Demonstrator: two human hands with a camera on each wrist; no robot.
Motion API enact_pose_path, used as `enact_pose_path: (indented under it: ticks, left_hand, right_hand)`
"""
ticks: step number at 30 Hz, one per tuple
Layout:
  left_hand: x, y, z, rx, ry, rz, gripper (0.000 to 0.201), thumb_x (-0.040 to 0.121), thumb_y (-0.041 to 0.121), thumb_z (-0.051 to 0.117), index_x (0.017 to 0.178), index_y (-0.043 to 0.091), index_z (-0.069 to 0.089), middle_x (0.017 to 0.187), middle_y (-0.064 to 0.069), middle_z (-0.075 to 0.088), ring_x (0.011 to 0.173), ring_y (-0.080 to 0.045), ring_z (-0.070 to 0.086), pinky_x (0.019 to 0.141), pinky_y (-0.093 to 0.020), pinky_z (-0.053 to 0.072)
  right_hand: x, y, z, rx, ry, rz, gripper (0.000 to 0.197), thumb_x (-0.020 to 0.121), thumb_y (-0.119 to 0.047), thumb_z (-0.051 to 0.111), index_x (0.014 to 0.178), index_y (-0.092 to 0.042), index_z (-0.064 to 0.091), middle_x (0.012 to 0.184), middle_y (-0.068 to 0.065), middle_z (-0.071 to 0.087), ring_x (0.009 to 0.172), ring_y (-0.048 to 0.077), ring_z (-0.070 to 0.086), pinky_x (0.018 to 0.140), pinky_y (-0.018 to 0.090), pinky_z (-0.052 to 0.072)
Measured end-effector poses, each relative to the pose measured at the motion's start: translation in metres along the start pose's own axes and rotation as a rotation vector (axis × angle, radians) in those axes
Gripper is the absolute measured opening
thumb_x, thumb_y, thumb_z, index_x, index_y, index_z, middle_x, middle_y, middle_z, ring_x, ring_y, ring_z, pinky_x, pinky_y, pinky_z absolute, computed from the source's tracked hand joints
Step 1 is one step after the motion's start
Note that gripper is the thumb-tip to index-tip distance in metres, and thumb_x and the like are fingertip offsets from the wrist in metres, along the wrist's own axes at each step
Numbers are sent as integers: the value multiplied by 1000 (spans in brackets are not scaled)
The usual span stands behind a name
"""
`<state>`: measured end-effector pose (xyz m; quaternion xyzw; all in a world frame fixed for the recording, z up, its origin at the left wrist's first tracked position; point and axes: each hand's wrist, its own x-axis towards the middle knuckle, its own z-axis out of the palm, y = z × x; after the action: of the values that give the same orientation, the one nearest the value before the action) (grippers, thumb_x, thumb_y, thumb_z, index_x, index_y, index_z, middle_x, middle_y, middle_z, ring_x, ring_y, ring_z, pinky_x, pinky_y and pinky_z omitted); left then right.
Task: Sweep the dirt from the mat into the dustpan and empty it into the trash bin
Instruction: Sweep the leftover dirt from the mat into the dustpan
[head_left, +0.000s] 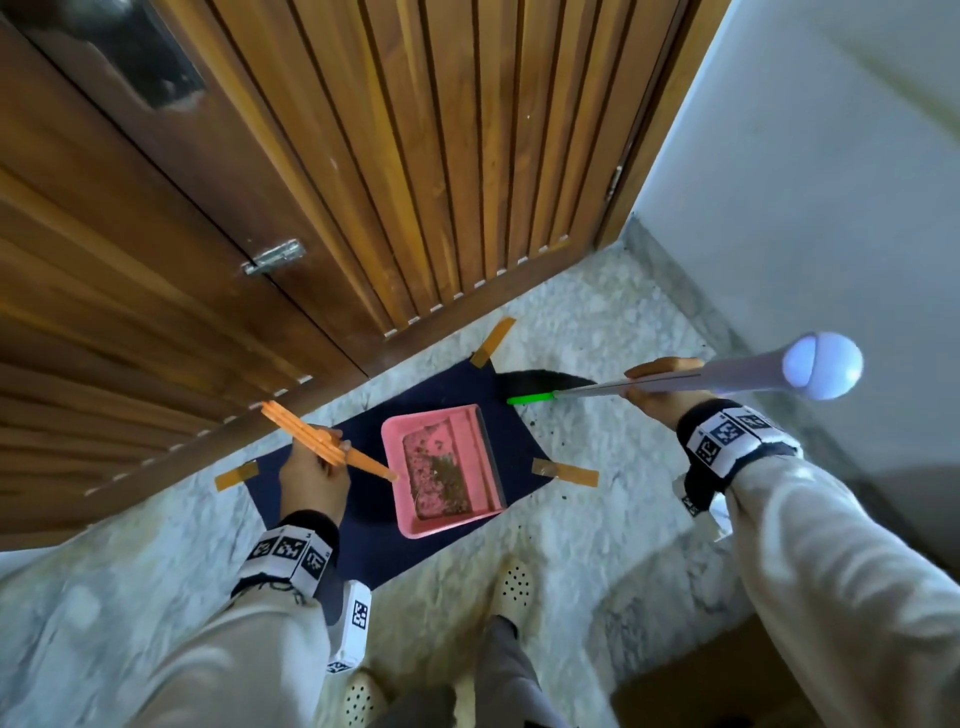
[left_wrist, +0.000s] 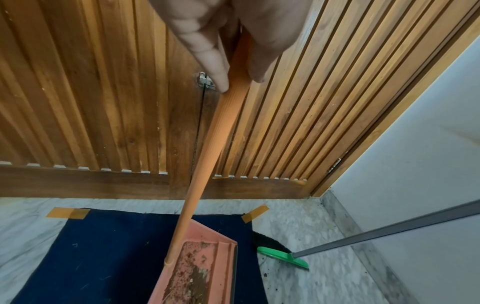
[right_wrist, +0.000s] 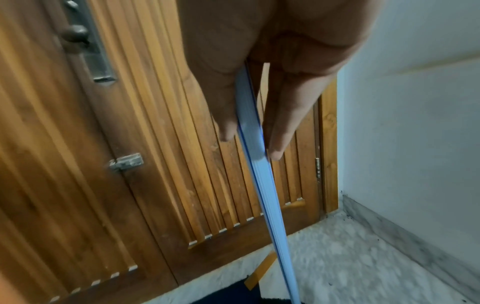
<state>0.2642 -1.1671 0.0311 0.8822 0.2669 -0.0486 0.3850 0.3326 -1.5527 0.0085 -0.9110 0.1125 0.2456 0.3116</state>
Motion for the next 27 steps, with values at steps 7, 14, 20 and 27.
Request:
enact_pose_path:
  ticks: [7,14,20,27]
  left_hand:
    - [-2,10,5,-38,-4,-22,12,89,9,54,100,7,57,86,-3,57,84,-20,54,75,-28,39]
    - [-1,6,2,1,3,-18,16,88,8,57,104,5,58,104,-13,64,90,-24,59,78,-27,40]
    - [-1,10,10,-9,41,-15,16,87,5,56,102,6,57,93,-7,60,81,-16,52,76,-26,40]
    - [0,-3,3,-25,63,-49,13,87,9,57,99,8,61,89,-10,64,85,-30,59,76,-34,47]
  right_hand:
    - [5,-42,-25,-9,192,15,28,88,-21,59,116,-14,63,110,13,66,98,23,58,78,27,38]
    - [10,-110,-65,85,397,-349,9,76,-3,70,85,1,70,85,22,71,84,31,67,76,29,49]
    - [27,-141,-58,63,416,-548,7,78,-4,69,83,2,70,83,20,70,83,29,65,73,27,45]
    - [76,-110,9,-12,89,-118,22,93,-26,50,100,-11,65,84,7,57,88,25,56,75,31,39]
